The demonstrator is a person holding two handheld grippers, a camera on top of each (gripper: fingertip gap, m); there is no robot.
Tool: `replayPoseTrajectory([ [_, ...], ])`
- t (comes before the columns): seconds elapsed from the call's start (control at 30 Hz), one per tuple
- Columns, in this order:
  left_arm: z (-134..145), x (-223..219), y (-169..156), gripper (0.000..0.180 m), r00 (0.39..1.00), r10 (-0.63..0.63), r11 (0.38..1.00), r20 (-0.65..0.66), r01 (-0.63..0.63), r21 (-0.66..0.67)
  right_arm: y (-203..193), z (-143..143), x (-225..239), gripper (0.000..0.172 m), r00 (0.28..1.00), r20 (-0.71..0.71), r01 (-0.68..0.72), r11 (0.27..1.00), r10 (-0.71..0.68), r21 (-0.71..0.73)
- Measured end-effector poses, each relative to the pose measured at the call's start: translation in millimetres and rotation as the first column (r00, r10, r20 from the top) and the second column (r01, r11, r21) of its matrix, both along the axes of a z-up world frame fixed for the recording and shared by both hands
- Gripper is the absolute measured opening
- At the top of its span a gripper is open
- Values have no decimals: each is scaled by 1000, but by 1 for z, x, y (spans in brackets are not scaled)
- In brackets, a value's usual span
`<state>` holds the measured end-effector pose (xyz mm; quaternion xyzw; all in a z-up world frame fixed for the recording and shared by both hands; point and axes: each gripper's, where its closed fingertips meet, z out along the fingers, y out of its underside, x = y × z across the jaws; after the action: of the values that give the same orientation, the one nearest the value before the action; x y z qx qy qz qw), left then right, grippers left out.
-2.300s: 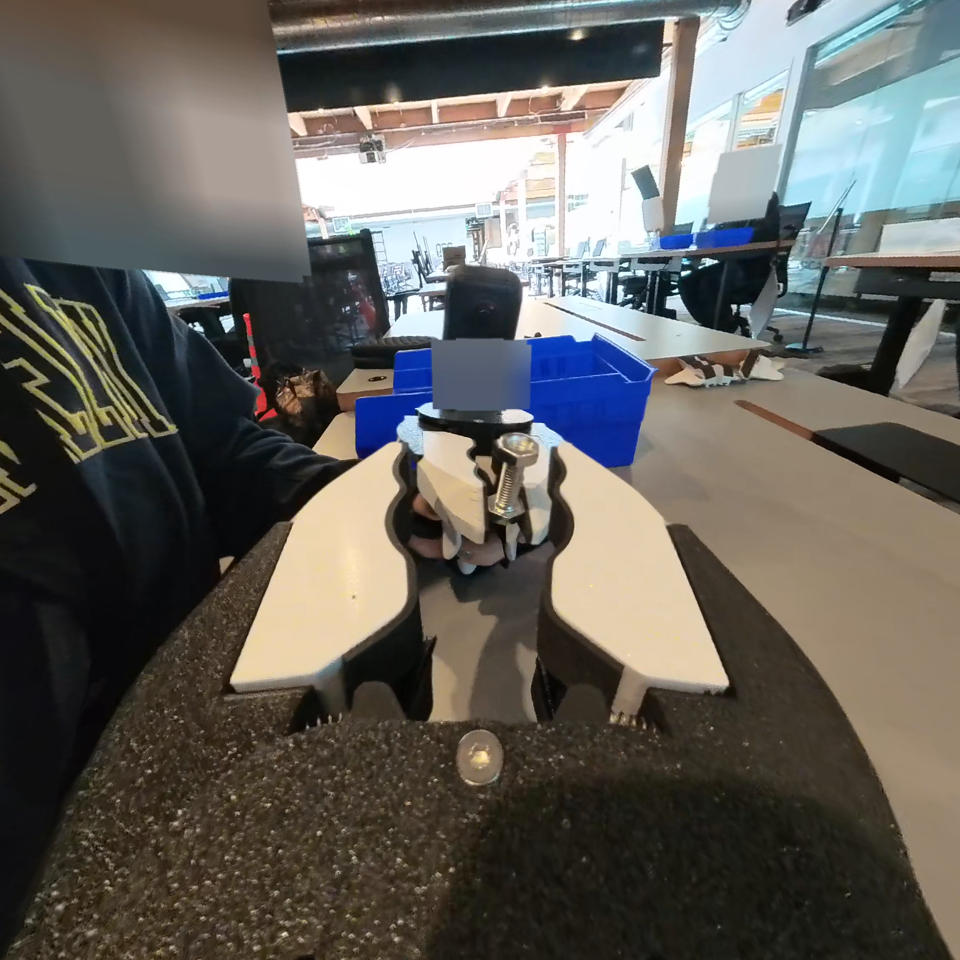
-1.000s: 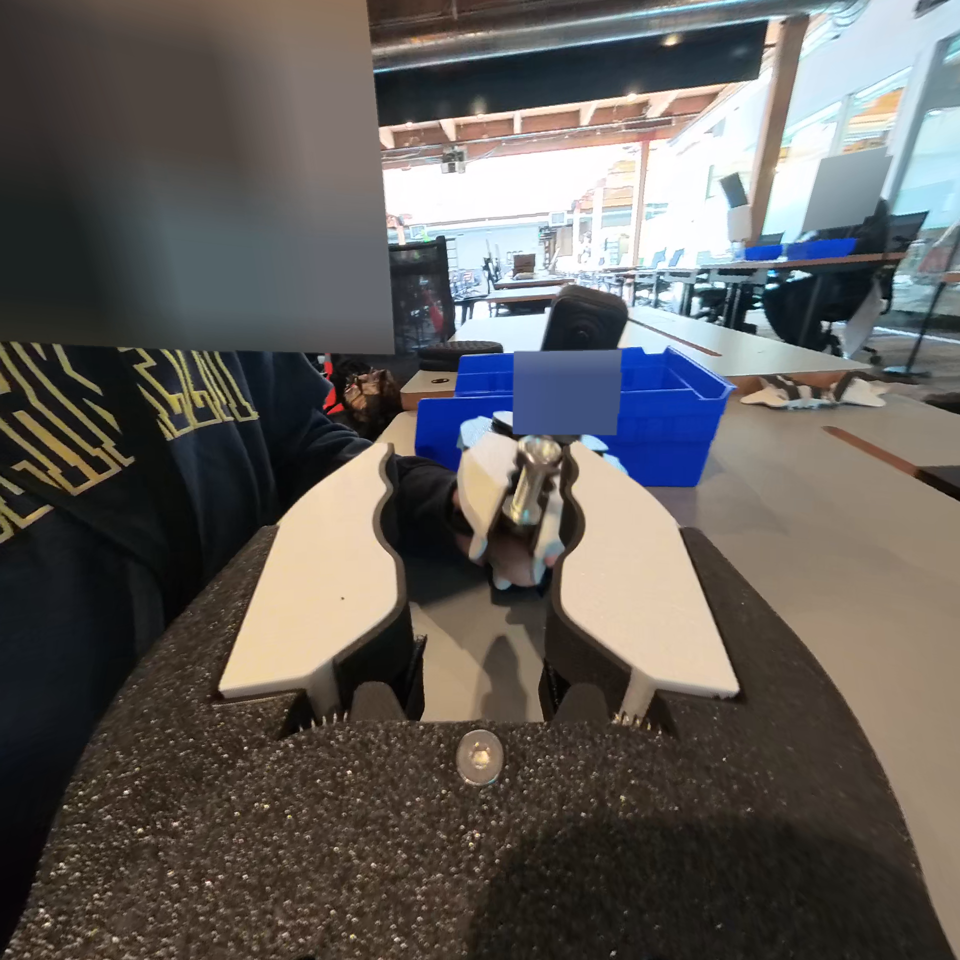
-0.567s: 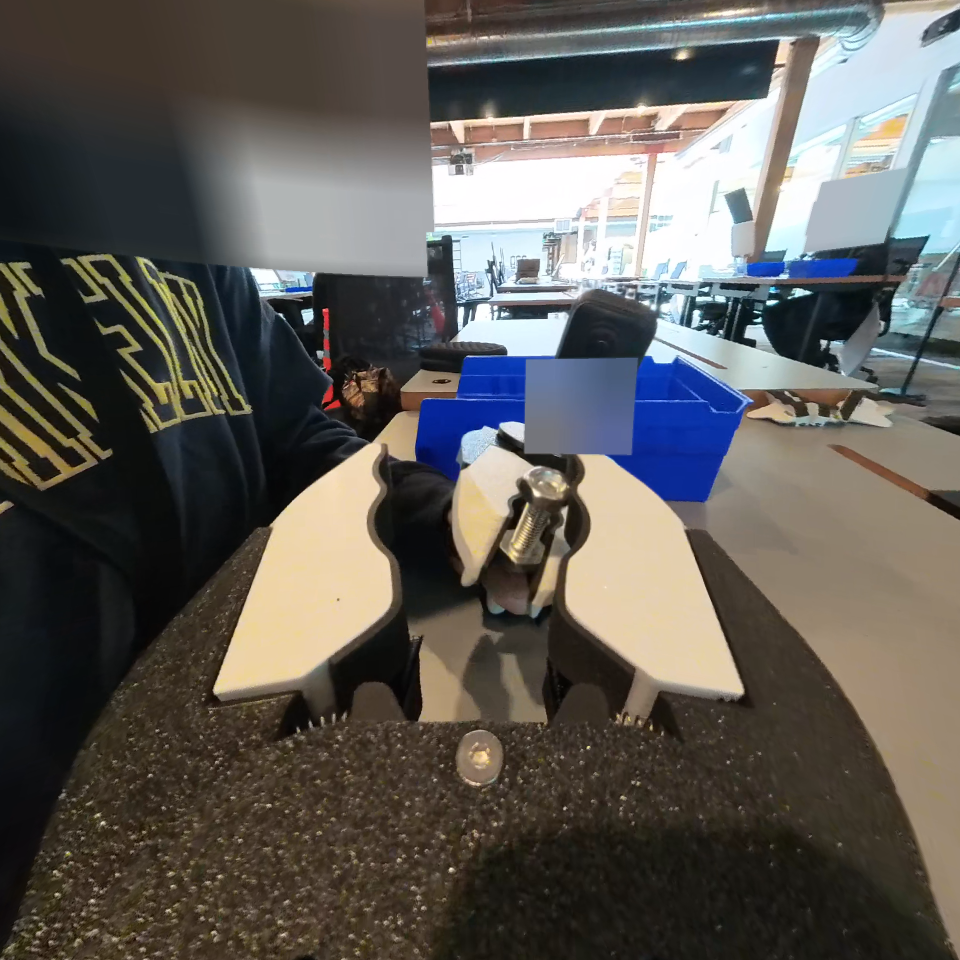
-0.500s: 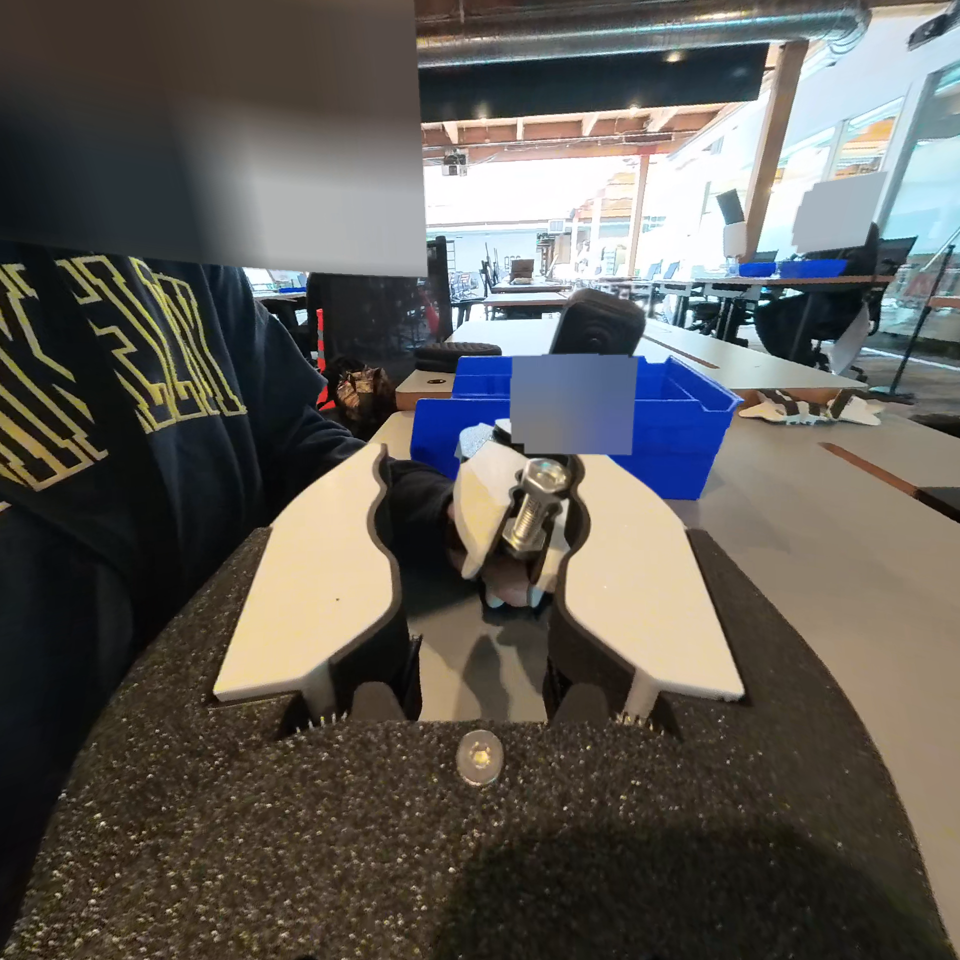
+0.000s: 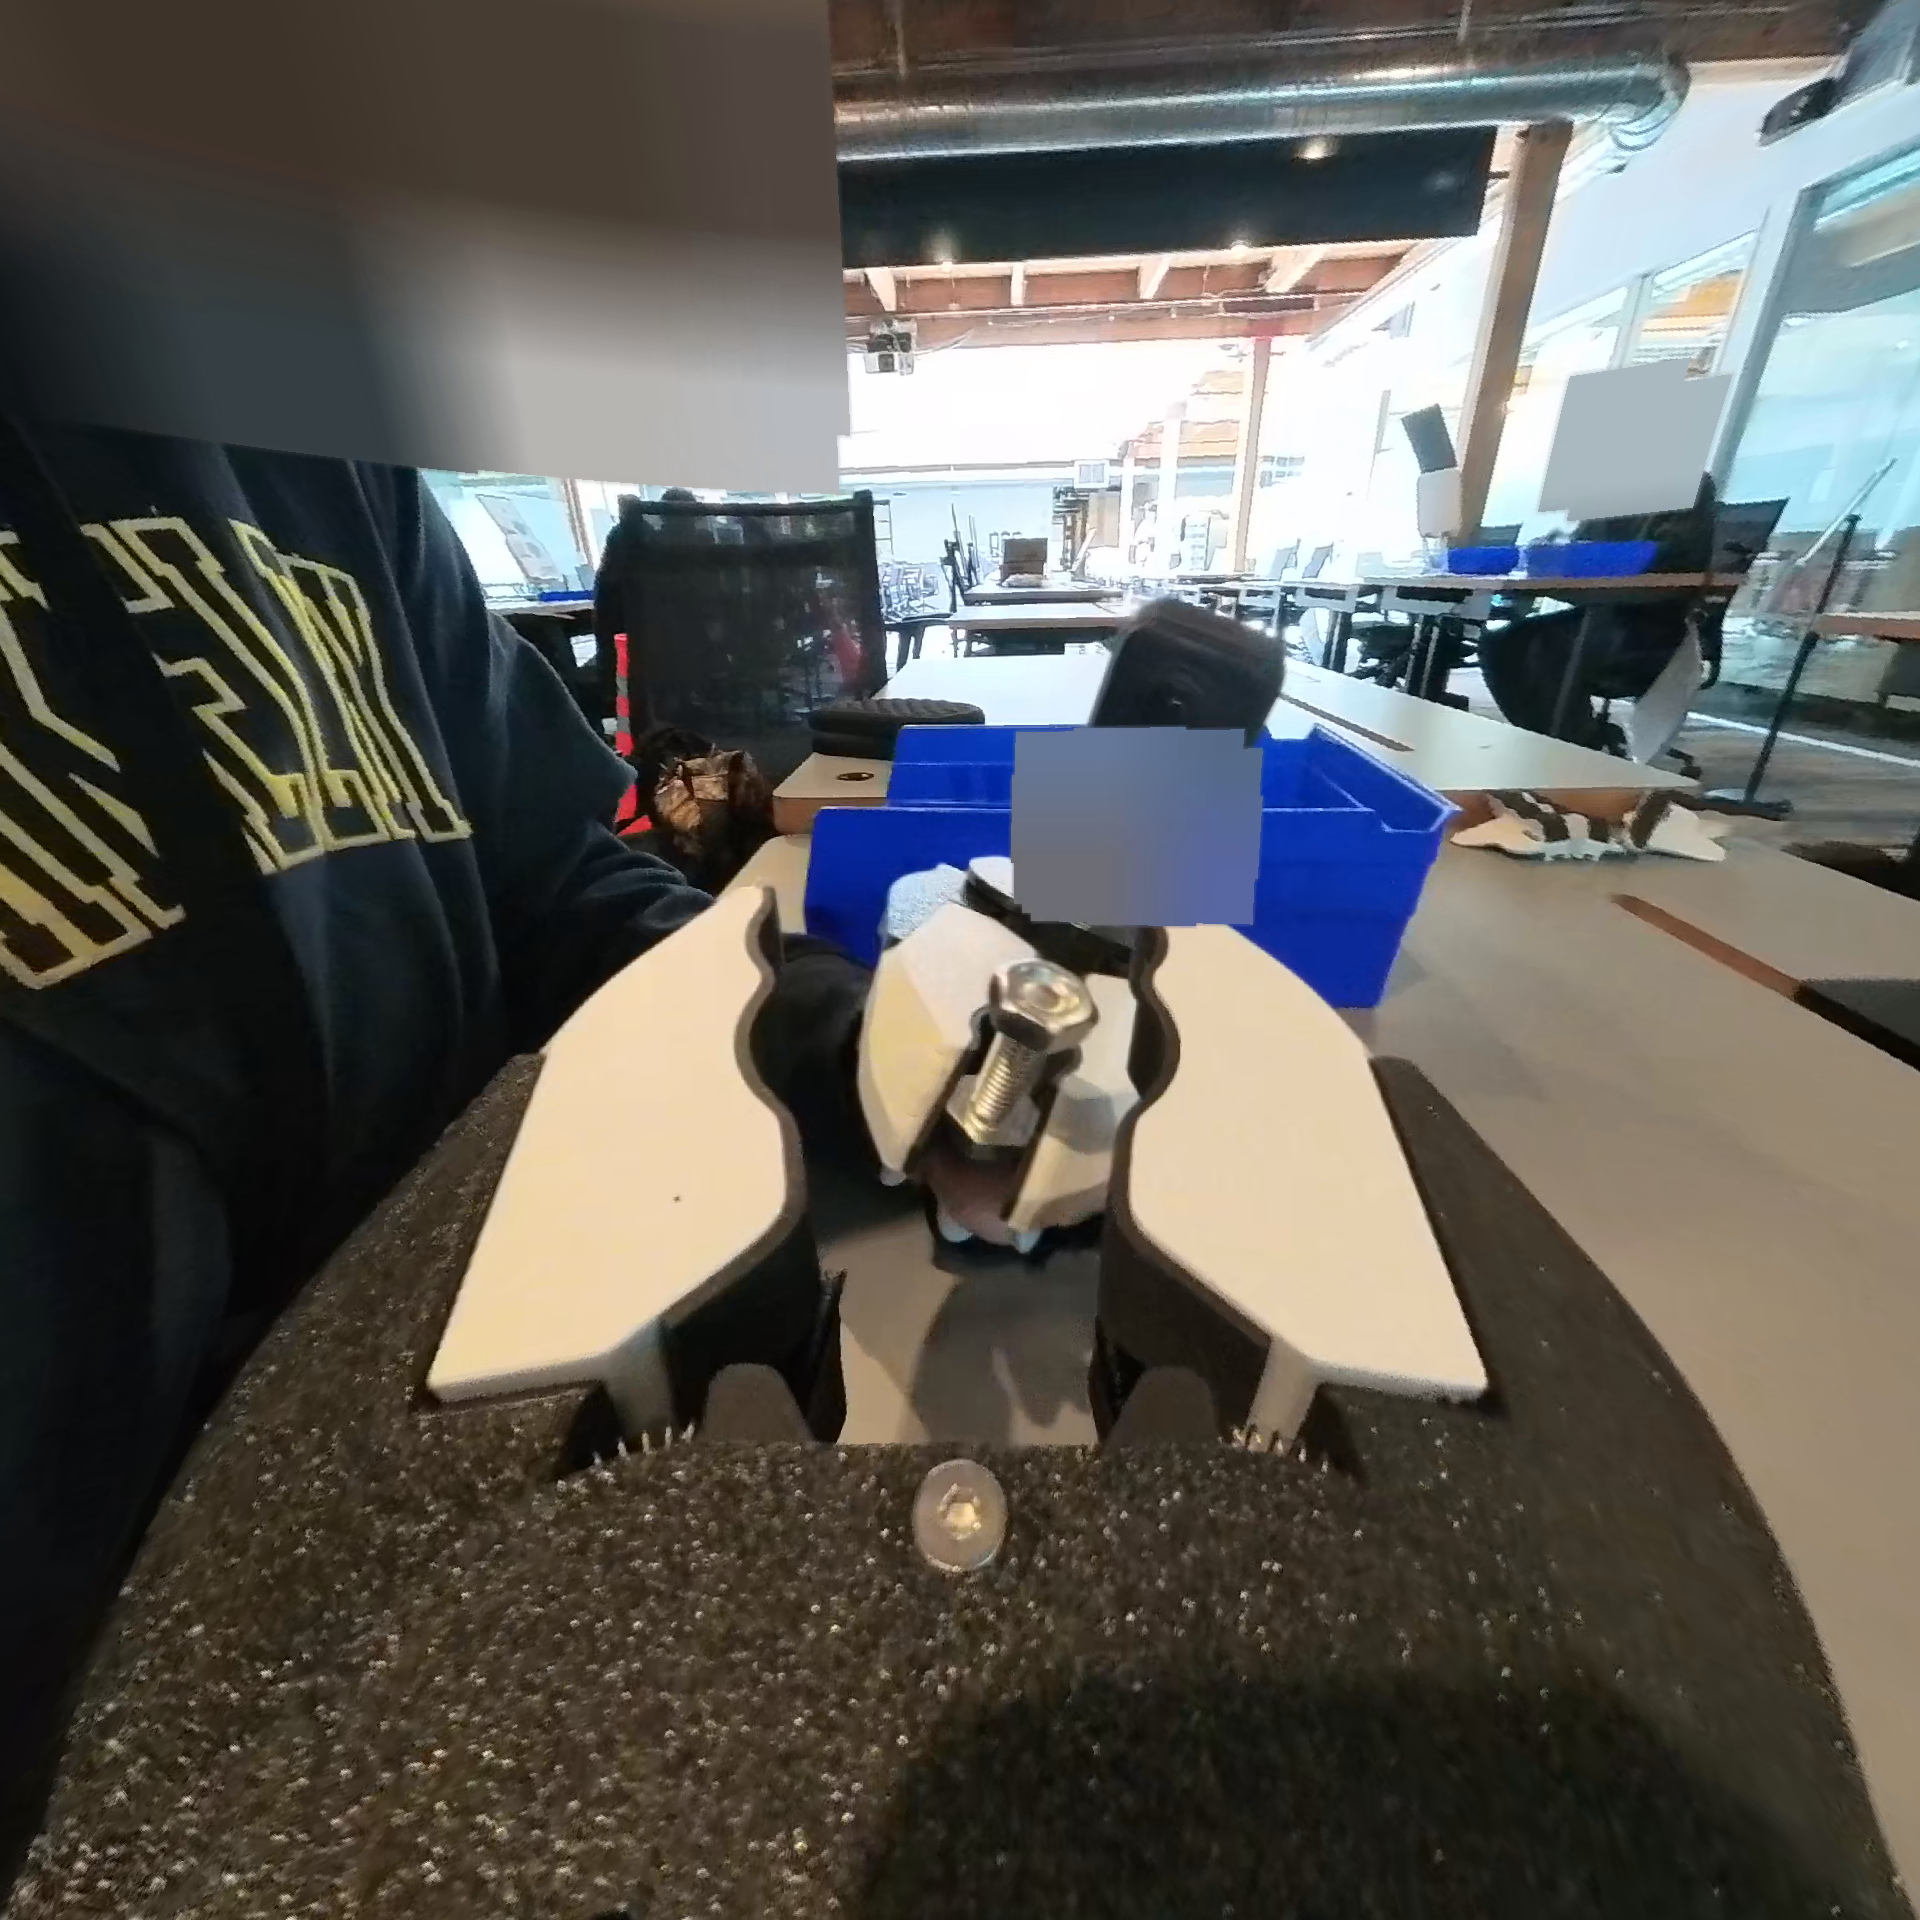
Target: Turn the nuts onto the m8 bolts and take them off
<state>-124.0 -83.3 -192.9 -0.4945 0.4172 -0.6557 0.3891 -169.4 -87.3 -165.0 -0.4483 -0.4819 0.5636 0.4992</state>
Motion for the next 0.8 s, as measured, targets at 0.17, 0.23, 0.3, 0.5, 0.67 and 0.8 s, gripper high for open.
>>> replayPoseTrajectory([
  [0.17, 4, -10, 12, 14, 998, 60, 998, 19, -60, 5, 3, 0, 2, 66, 1000, 11, 13, 1000, -13, 0],
  [0.23, 8, -18, 18, 14, 994, 101, 995, 37, -101, 13, 7, 1, 8, 63, 1000, -3, 20, 1000, -20, -21],
  [0.3, 12, -24, 23, 14, 991, 121, 993, 63, -120, -8, 11, 3, 12, 58, 999, -15, 35, 999, -35, -26],
  [0.5, -2, -1, 2, 14, 999, 25, 999, -43, -24, 33, 9, -1, 4, 63, 1000, -9, 26, 999, -26, -36],
  [0.67, -5, 5, -2, 14, 999, 1, 1000, -47, -1, 13, -1, -2, -2, 61, 1000, -2, -27, 999, 27, -33],
  [0.8, -3, 0, 3, 14, 999, 21, 1000, -31, -21, 2, -4, -2, -4, 61, 999, 2, -38, 999, 39, -28],
])
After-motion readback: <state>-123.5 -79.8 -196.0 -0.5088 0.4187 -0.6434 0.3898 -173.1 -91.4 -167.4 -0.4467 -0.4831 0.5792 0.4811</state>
